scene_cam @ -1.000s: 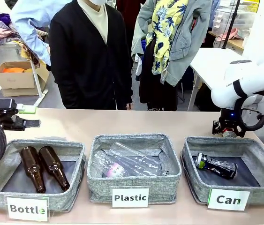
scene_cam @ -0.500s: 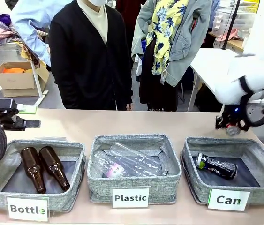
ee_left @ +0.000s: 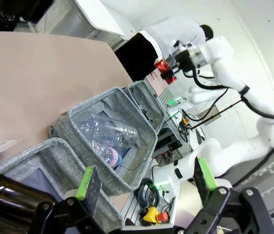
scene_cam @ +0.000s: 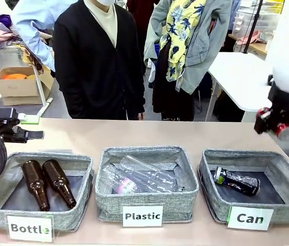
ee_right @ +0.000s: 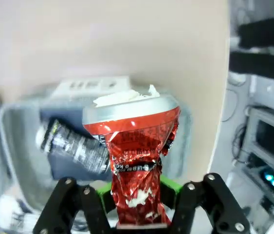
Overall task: Sort the can waste into the basket.
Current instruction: Pick up the can waste from the table and place it in the right Fabric basket.
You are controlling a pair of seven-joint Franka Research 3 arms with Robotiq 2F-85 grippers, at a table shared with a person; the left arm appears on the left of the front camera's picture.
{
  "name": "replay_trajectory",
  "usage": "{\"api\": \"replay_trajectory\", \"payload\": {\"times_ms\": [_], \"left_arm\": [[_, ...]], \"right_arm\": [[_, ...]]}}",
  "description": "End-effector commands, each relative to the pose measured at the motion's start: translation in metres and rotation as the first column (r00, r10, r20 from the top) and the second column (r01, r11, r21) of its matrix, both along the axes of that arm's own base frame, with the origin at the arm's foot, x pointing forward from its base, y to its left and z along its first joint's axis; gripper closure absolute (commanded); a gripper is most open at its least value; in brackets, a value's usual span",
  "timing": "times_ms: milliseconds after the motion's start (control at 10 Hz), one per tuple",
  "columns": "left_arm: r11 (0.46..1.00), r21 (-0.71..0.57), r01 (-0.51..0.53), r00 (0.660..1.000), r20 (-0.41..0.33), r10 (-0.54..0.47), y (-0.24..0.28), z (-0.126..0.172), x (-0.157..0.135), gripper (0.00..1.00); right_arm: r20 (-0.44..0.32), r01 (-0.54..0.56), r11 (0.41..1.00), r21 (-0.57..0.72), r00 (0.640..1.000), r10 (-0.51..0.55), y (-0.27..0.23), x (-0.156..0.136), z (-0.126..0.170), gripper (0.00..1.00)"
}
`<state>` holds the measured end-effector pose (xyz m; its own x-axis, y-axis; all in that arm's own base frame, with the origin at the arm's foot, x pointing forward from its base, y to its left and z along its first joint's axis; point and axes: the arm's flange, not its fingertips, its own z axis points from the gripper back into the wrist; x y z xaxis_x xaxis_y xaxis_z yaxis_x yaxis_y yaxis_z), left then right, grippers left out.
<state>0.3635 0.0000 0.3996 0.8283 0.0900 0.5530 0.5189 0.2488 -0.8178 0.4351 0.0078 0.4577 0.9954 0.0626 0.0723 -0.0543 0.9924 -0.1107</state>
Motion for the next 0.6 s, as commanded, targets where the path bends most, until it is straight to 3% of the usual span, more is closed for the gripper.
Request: {"api": "replay_trajectory", "payload": {"times_ms": [0, 100, 200, 300, 400, 500], "left_arm": [[1.0, 0.003, 0.013, 1.0, 0.005, -0.013, 0.001, 0.001, -0.006, 0.0], [1.0, 0.003, 0.013, 1.0, 0.005, -0.013, 0.001, 0.001, -0.006, 0.0], [1.0, 0.003, 0.013, 1.0, 0.005, -0.013, 0.001, 0.001, -0.006, 0.0], [1.0, 0.003, 0.013, 1.0, 0.005, -0.013, 0.001, 0.001, -0.006, 0.0], [1.0, 0.003, 0.013, 1.0, 0.005, -0.013, 0.001, 0.001, -0.006, 0.0], [1.0, 0.003, 0.013, 1.0, 0.005, -0.013, 0.001, 0.001, -0.006, 0.0]], "right_arm": [[-0.017, -0.325, 0.945, -0.033, 0.946, 0.325, 0.015, -0.041, -0.027, 1.0], [-0.026, -0.491, 0.868, -0.078, 0.871, 0.491, 0.024, -0.055, -0.037, 1.0], [-0.048, -0.646, 0.754, -0.122, 0.762, 0.646, 0.028, -0.065, -0.042, 1.0], [-0.071, -0.78, 0.617, -0.1, 0.624, 0.778, 0.028, -0.07, -0.048, 1.0], [-0.081, -0.85, 0.522, -0.073, 0.527, 0.846, 0.026, -0.074, -0.05, 1.0], [-0.076, -0.89, 0.456, -0.015, 0.456, 0.887, 0.023, -0.074, -0.05, 1.0]]}}
